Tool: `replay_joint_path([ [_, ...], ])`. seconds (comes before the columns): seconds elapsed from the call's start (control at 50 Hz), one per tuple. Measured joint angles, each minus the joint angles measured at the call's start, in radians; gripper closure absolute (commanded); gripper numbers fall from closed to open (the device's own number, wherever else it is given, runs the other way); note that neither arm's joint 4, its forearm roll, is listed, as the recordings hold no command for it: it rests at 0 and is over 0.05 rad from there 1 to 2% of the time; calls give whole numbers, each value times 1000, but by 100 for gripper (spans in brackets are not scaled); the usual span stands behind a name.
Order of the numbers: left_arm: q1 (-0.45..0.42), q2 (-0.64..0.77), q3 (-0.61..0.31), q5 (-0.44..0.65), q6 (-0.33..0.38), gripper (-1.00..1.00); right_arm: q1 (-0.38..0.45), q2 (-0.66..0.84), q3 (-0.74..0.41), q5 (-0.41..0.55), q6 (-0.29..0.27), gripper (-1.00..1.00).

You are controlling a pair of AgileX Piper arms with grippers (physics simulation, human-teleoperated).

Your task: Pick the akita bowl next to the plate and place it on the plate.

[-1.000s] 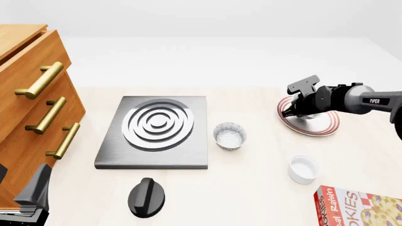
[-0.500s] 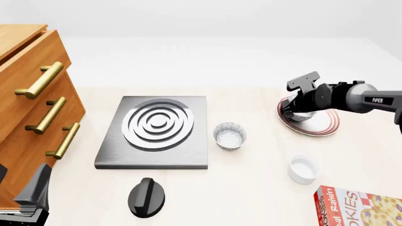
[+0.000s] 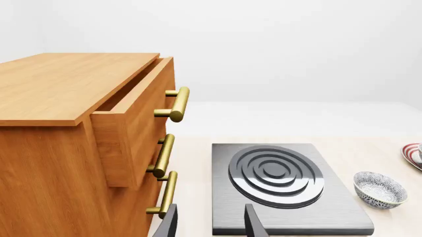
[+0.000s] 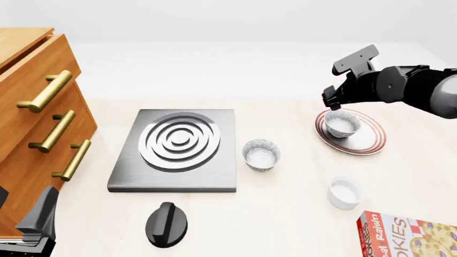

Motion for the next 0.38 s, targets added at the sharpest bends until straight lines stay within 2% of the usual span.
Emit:
replay_joint_path([
  [0.24,0,0,0,0,0,-100,69,-208,56,31,-17,-100],
  [0.32,0,0,0,0,0,-100,122,-328,97,8,-28,-100],
  [0.38,0,0,0,0,0,-100,171,-441,146,-32,-60,-100],
])
